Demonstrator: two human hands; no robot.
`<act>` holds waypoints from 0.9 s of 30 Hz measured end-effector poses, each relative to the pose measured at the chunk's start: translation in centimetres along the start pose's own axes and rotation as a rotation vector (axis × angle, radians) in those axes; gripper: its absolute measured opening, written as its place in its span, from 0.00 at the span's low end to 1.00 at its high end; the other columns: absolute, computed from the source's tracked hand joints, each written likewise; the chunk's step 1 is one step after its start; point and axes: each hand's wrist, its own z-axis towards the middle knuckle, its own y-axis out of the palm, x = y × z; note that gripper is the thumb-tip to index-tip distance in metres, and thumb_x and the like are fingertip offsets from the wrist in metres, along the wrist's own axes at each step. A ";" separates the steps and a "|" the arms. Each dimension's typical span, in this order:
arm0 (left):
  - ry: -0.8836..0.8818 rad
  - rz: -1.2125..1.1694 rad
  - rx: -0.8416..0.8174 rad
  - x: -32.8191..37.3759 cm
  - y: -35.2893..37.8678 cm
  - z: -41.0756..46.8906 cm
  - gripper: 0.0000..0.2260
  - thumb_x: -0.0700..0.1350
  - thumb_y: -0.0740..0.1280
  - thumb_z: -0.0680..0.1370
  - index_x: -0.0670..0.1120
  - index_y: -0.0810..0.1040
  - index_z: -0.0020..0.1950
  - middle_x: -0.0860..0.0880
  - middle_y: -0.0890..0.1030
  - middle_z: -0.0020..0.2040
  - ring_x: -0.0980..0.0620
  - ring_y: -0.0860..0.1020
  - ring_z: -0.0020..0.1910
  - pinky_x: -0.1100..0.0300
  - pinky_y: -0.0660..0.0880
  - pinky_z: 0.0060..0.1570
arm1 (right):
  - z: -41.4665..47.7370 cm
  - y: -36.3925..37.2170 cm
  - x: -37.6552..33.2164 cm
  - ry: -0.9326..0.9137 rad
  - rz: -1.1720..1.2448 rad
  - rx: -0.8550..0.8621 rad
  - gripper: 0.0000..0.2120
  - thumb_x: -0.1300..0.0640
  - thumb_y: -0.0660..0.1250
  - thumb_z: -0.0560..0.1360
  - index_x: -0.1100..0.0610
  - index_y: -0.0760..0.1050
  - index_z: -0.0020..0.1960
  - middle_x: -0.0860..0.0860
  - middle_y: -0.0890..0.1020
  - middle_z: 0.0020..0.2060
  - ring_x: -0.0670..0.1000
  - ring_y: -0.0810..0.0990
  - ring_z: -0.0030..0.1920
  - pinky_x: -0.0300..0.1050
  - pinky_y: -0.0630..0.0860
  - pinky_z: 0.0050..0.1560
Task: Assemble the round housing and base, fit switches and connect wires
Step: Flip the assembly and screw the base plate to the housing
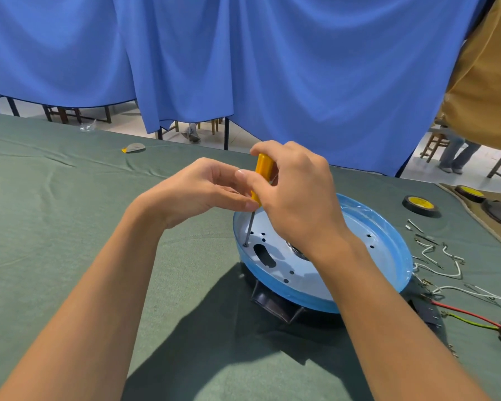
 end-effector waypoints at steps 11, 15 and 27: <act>-0.035 0.013 -0.007 -0.1 0.3 -0.2 0.12 0.45 0.73 0.70 0.41 0.85 0.51 0.39 0.84 0.53 0.44 0.82 0.55 0.45 0.72 0.68 | 0.0 -0.4 0.0 0.006 0.055 0.005 0.13 0.48 0.69 0.76 0.51 0.79 0.57 0.45 0.75 0.42 0.47 0.74 0.43 0.37 0.71 0.43; -0.032 0.024 -0.008 -0.3 0.0 -0.1 0.11 0.47 0.72 0.70 0.44 0.86 0.50 0.46 0.86 0.52 0.49 0.82 0.57 0.51 0.71 0.68 | 0.2 -0.6 0.2 0.009 0.082 -0.096 0.19 0.47 0.65 0.78 0.52 0.74 0.67 0.45 0.75 0.47 0.46 0.74 0.48 0.39 0.69 0.47; -0.020 0.001 -0.004 -0.5 0.1 0.0 0.10 0.45 0.72 0.71 0.42 0.86 0.49 0.40 0.85 0.53 0.43 0.82 0.57 0.44 0.70 0.69 | 0.1 -0.7 0.3 0.006 0.116 -0.114 0.18 0.48 0.65 0.78 0.52 0.74 0.66 0.46 0.78 0.50 0.47 0.76 0.50 0.38 0.71 0.49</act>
